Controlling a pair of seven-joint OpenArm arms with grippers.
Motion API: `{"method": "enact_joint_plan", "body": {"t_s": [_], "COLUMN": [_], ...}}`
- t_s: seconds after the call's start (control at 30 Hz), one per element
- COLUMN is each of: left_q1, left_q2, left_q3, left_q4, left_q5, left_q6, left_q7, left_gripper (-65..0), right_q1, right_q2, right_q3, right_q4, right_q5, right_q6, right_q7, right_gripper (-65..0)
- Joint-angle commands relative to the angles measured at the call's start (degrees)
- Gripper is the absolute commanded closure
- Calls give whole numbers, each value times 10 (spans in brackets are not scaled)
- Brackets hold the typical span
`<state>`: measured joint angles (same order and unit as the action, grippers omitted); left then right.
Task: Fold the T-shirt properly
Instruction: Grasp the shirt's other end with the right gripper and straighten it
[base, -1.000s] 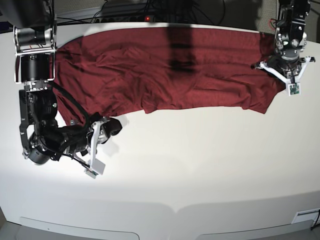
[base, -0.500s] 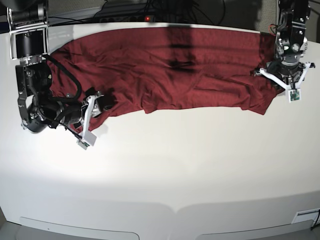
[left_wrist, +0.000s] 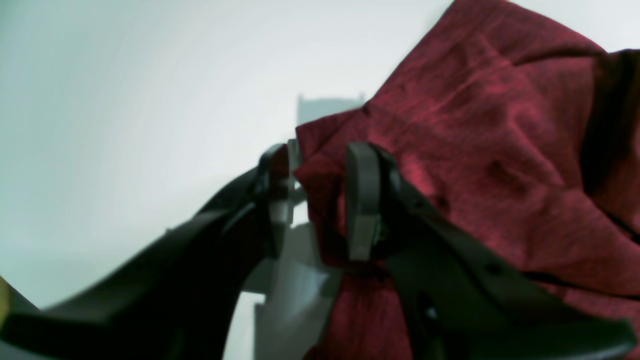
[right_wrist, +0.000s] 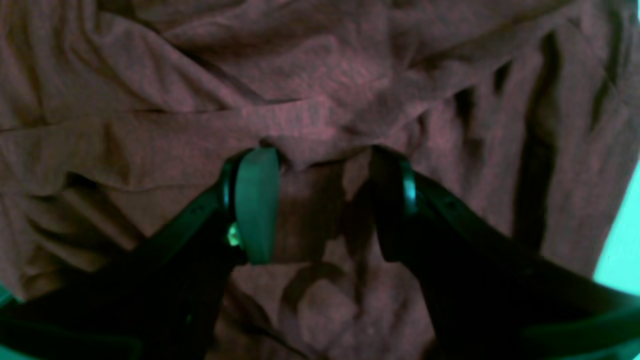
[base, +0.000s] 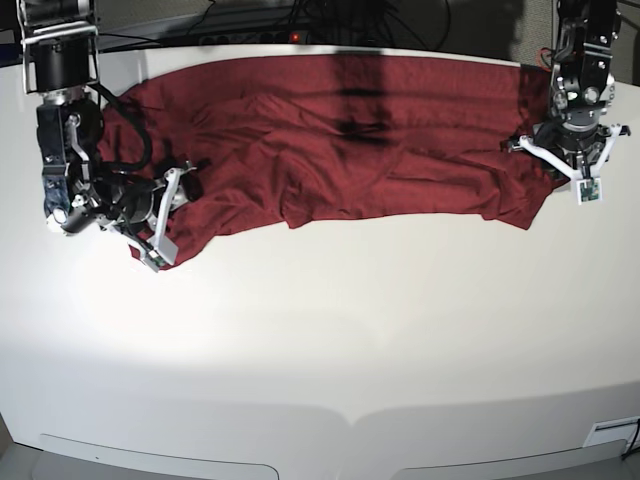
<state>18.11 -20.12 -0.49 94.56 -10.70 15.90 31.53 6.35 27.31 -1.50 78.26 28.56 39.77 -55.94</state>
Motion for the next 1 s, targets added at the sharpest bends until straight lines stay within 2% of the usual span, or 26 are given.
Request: {"method": "enact_joint_plan", "body": {"t_s": [0.0, 0.3, 0.5, 0.57, 0.6, 0.67, 0.77, 0.87, 0.97], "left_q1": [-2, -2, -2, -2, -2, -2, -2, -2, -2], "left_q2": [-7, -7, -7, -7, -7, -7, -7, -7, -7], "left_q3": [-3, -40, -55, -55, -55, -55, -55, -55, -55], "left_q4": [11, 11, 11, 11, 11, 11, 11, 11, 11], "left_q5": [13, 18, -18, -18, -18, -18, -18, -17, -17], "left_q6": [2, 2, -12, -14, -14, -13, -13, -14, -13], "left_q7": [-12, -11, -12, -14, -18, -25, -30, -30, -30], "left_gripper": [-192, -192, -191, -191, -191, -190, -146, 0, 0], "right_q1": [6, -27, -28, -22, -20, -16, -16, -16, -18], "right_q2": [10, 10, 12, 12, 12, 12, 9, -1, -12], "right_q3": [12, 122, 181, 195, 200, 201, 201, 201, 191], "right_q4": [0, -1, 2, 8, 11, 11, 11, 11, 11], "right_q5": [-5, 10, 103, 152, 184, 249, 306, 299, 295], "right_q6": [2, 2, 2, 2, 2, 2, 2, 2, 2], "right_q7": [0, -4, -13, -37, -53, -90, -126, -129, -129], "right_gripper": [-299, -299, -299, -299, -288, -211, -12, 0, 0]}}
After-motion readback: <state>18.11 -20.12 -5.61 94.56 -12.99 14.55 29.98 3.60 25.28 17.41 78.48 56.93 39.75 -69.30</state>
